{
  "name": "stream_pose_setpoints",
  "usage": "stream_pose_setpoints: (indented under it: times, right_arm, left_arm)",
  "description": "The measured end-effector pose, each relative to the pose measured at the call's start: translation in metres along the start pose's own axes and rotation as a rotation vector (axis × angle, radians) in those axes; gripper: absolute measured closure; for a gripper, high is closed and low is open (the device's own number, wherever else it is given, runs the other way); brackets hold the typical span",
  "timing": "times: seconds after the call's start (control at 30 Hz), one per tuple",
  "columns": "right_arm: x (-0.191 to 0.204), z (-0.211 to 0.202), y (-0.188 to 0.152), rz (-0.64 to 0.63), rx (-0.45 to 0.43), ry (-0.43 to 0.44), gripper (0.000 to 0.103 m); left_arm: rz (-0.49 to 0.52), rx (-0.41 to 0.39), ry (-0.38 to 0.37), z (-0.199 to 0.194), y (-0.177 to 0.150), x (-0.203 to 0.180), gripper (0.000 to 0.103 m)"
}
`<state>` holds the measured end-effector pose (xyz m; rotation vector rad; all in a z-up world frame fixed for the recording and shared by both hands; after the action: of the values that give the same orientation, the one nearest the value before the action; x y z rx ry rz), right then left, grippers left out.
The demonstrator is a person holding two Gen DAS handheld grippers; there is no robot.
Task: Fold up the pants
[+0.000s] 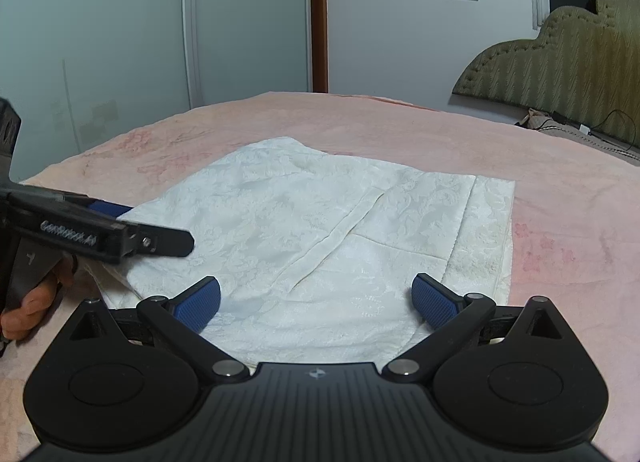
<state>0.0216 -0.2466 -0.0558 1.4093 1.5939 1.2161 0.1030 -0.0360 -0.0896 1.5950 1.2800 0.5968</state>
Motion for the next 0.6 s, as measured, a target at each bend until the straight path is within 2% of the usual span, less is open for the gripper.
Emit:
stream_pose_setpoints:
  times: [0.17,0.3,0.37,0.47,0.53,0.6]
  right_arm:
    - [-0.035,-0.022,0.017,0.128,-0.107,-0.045,0.000]
    - [-0.088,-0.017,0.011,0.343,-0.064,-0.042,0.000]
    - [-0.109,-0.010,0.001,0.458,-0.033,0.001,0.001]
    - [-0.124,0.002,-0.014,0.613,0.014,0.112,0.001]
    - [-0.126,0.008,-0.019,0.652,0.040,0.168,0.001]
    - [-0.121,0.013,-0.017,0.663,0.058,0.244,0.001]
  left_arm:
    - [-0.015,0.018,-0.056,-0.003,0.016,0.007,0.006]
    - [-0.071,0.009,-0.124,0.005,0.041,0.022,0.005]
    - [-0.103,0.060,-0.167,0.017,0.048,0.026,0.005]
    - [-0.173,0.160,-0.222,0.041,0.047,0.036,0.007]
    - [-0.263,0.231,-0.269,0.054,0.041,0.044,0.008]
    - [-0.339,0.246,-0.336,0.060,0.039,0.048,0.006]
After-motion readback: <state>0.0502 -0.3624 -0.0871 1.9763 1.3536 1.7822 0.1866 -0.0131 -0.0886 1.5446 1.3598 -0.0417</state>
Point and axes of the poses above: each gripper's, at about its wrist camera, not at the fingertips, and z roughly the way its jaws point, x to its left, y to its top, the point moved 7 cm from there along z, roughly the way its jaws point, and after that the axes turned 9 degrees about -x, right-handed, at the moved point
